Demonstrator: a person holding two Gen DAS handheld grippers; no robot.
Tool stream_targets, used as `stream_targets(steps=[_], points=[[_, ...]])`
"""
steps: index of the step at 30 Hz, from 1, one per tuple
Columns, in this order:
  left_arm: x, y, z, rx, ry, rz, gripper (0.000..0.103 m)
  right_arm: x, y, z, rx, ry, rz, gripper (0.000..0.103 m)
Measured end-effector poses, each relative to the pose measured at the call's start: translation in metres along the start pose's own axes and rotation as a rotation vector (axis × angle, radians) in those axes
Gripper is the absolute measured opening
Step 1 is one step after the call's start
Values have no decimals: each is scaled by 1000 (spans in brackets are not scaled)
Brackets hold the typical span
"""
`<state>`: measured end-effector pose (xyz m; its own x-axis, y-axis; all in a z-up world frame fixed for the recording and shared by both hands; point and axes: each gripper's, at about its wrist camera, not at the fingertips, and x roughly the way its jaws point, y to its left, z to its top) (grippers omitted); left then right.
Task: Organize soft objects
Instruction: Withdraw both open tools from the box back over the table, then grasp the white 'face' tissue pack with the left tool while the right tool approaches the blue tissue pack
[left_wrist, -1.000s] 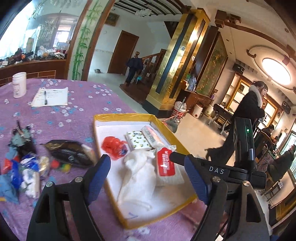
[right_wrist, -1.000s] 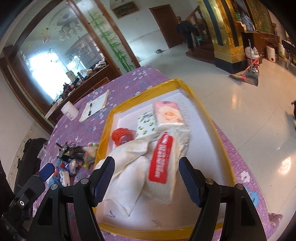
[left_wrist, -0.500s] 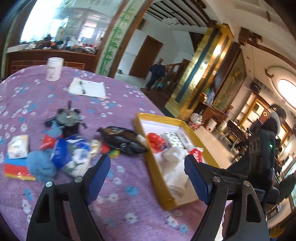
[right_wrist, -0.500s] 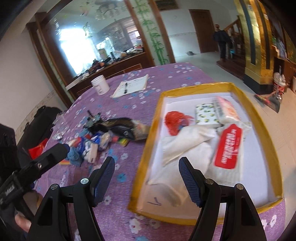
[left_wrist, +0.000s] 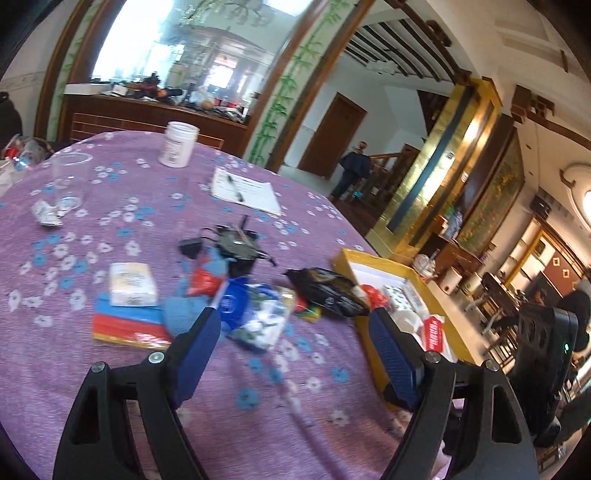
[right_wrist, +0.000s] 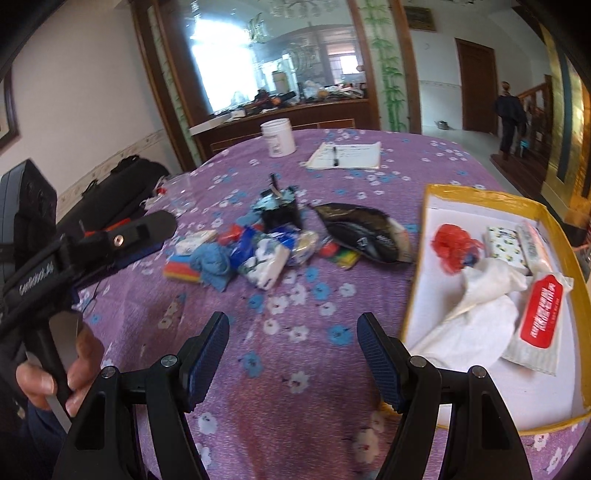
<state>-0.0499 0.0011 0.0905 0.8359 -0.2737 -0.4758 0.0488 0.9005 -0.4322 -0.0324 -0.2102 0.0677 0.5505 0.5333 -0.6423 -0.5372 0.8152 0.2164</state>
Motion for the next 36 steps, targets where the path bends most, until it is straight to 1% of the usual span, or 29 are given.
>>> stream_targets(steps=[7, 13, 16, 18, 21, 24, 29, 31, 33, 34, 35, 36], points=[[-13, 32, 2, -39, -16, 81, 81, 13, 22, -11, -74, 28, 45, 76], [-24, 70, 7, -111, -13, 200, 82, 20, 23, -13, -88, 34, 65, 76], [-17, 88, 9, -154, 33, 260, 82, 21, 22, -15, -85, 38, 76, 76], [-7, 100, 10, -191, 80, 304, 82, 21, 21, -16, -85, 39, 80, 76], [7, 112, 11, -239, 125, 318, 82, 22, 18, -15, -73, 40, 85, 76], [22, 116, 16, -234, 159, 353, 82, 23, 14, -15, -62, 42, 87, 76], [50, 117, 35, -231, 211, 342, 81, 23, 11, -16, -51, 42, 88, 76], [61, 117, 42, -207, 220, 374, 82, 23, 9, -16, -45, 43, 88, 76], [79, 118, 47, -171, 256, 397, 82, 23, 8, -17, -41, 45, 88, 76], [85, 118, 48, -155, 268, 407, 81, 23, 8, -17, -40, 45, 87, 76], [92, 117, 48, -130, 279, 429, 78, 22, 7, -17, -39, 44, 86, 76], [96, 117, 46, -119, 282, 442, 61, 22, 5, -17, -36, 43, 84, 76]])
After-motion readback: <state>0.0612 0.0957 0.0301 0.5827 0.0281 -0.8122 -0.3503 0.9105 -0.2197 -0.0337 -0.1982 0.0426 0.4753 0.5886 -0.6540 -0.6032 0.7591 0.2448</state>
